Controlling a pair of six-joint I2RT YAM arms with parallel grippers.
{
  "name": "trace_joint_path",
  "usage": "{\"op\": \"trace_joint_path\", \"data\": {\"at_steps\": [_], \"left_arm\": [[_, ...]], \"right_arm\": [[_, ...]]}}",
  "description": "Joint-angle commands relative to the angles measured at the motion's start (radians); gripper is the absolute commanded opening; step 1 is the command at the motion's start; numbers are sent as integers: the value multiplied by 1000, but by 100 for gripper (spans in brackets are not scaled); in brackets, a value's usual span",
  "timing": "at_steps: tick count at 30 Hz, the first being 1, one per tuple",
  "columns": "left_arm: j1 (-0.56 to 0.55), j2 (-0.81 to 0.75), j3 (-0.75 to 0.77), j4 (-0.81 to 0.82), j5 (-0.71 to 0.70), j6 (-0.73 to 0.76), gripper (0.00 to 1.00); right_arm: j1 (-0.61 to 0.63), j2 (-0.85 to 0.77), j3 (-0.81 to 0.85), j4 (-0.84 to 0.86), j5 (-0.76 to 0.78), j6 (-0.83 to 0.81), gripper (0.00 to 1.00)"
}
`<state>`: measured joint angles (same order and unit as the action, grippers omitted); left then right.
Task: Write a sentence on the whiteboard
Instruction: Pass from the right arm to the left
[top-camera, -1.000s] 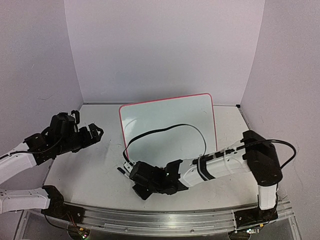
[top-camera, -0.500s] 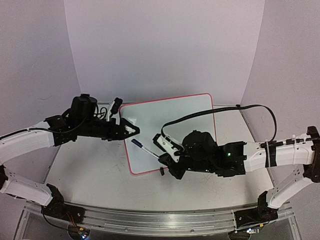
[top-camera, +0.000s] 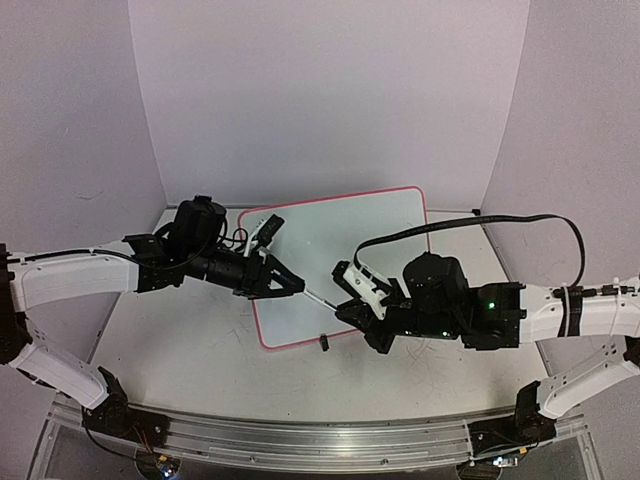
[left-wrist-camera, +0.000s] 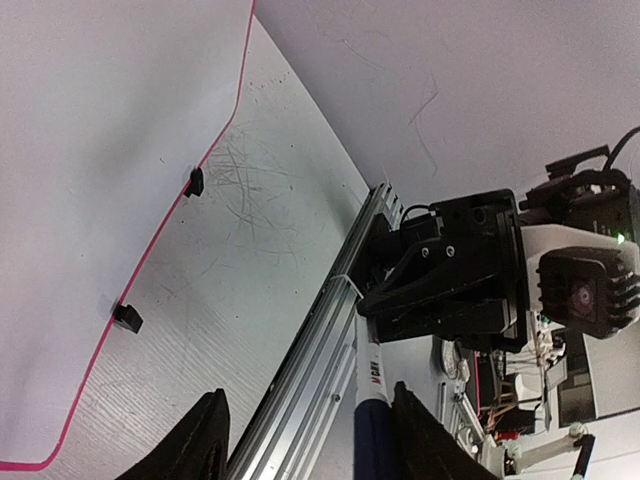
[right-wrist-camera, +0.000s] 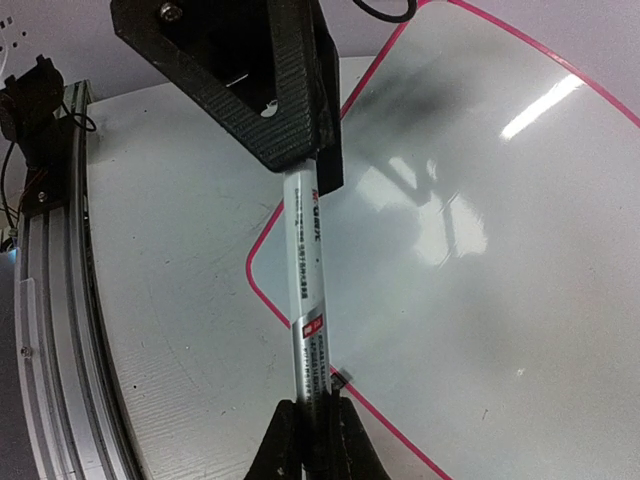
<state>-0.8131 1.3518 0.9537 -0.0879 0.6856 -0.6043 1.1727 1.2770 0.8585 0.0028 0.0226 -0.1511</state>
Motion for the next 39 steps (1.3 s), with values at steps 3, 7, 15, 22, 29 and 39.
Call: {"op": "trace_joint_path", "data": {"at_steps": [3,7,15,22,29,39], "left_arm": [[-11,-12,61,57,49,-12,48],[-11,-31,57,60,41,-18,49],[-11,-53,37,60,23,-24,26],[-10,-47,32,59,46,-31,26],[-11,-39,28,59,65,-28,28],[-12,-41,27,59,45,-19,6]], "right_arm": [[-1,-7,-10,42,-15,-23,0],[-1,-7,-17,42,-11,-24,0],[-1,-16,-24,42,4,-22,0],[-1,-18,-25,47,16,-14,0],[-3,-11,-20,59,37,-4,0],[-13,-4,-8,65,33,-3,0]]}}
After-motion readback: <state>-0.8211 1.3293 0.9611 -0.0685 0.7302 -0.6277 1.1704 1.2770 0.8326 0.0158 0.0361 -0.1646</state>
